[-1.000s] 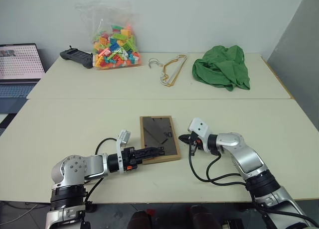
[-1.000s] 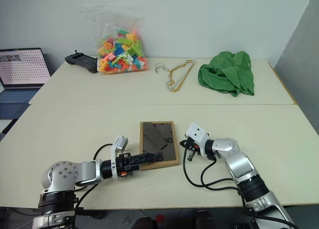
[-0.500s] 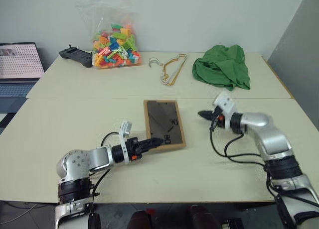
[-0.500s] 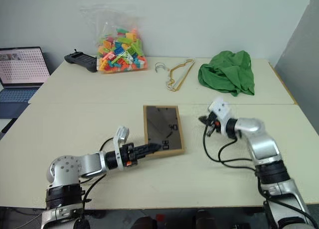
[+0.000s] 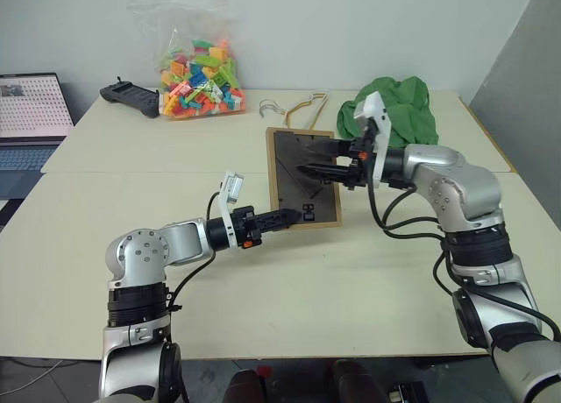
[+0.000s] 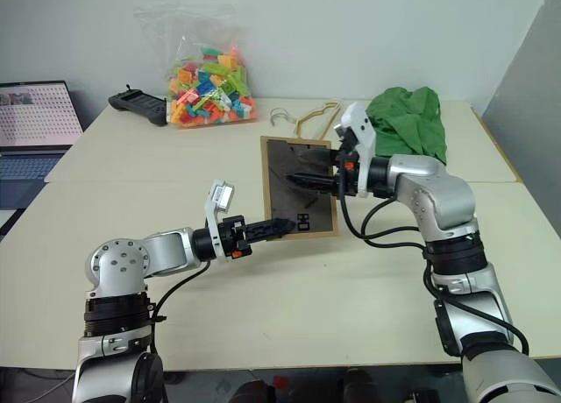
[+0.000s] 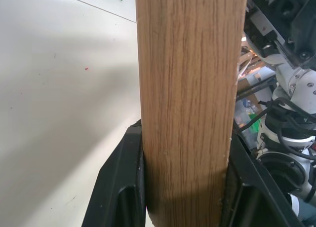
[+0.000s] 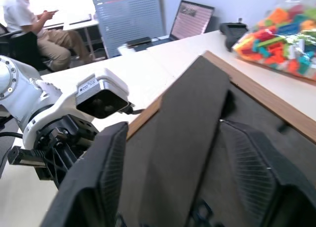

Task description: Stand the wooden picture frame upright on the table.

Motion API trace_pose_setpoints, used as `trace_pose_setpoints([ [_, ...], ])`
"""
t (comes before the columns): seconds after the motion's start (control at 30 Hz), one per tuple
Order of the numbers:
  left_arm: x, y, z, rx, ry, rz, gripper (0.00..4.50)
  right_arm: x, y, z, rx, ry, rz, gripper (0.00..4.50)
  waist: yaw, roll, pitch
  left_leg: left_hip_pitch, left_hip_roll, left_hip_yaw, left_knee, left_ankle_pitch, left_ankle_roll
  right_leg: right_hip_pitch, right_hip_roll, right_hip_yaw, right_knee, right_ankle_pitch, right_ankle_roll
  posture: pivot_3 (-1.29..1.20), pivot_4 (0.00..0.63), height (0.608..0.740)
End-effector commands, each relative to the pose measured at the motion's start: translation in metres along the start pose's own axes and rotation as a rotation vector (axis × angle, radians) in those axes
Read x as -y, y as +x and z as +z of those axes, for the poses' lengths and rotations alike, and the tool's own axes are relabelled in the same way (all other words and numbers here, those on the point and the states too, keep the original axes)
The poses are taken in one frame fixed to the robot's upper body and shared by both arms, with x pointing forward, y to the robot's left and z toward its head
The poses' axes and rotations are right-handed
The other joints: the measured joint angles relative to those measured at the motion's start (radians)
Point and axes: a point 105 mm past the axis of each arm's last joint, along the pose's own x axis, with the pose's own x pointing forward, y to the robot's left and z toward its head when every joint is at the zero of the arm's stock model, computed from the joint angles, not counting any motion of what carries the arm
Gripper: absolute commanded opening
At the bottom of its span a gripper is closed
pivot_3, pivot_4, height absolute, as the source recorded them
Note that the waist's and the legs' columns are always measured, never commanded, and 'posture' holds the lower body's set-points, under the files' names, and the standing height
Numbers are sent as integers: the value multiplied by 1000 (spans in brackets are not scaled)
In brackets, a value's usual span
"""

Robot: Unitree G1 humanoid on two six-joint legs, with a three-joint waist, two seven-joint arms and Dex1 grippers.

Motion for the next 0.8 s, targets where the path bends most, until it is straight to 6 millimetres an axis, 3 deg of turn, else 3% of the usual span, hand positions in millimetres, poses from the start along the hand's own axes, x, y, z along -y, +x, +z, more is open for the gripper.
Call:
trace_pose_setpoints([
  [0.03, 21, 0, 17, 37, 95, -55, 1288, -6, 16, 17, 38, -83, 13, 4239, 0, 0, 0, 0, 0, 0, 0, 0, 0, 0, 0, 0, 0, 0, 0, 0, 150, 740],
  [0.2, 19, -1, 16, 37, 93, -47, 1288, -26, 21, 17, 54, -79, 82, 4239, 1, 0, 0, -1, 0, 0, 0, 0, 0, -1, 0, 0, 0, 0, 0, 0, 150, 740],
  [0.3, 16, -5, 16, 51, 60, -45, 1288, -42, 7, 23, 82, -19, 169, 4239, 5, 0, 0, -2, 0, -1, 0, 0, 0, -1, 0, -1, 0, 0, 0, 0, 150, 740],
  [0.47, 13, -11, 12, 51, -5, -50, 1288, -49, -21, 15, 47, 33, 184, 4239, 4, 0, 0, -4, 0, -3, 1, 0, 0, -1, -1, -3, 0, 0, 0, 0, 150, 740],
  [0.67, 8, -19, -4, -27, -145, -50, 1288, -26, -60, -2, -16, 57, 6, 4239, 2, 0, 0, -4, 0, -5, 1, 0, 0, -1, 0, -4, 0, 0, 0, 0, 150, 740],
  [0.8, 11, -24, -6, -58, -215, -90, 1288, 0, -90, -15, -91, -170, -196, 4239, 3, -1, 1, -7, -1, -6, 1, 0, 1, -2, 0, -5, -1, 0, 0, 0, 150, 740],
])
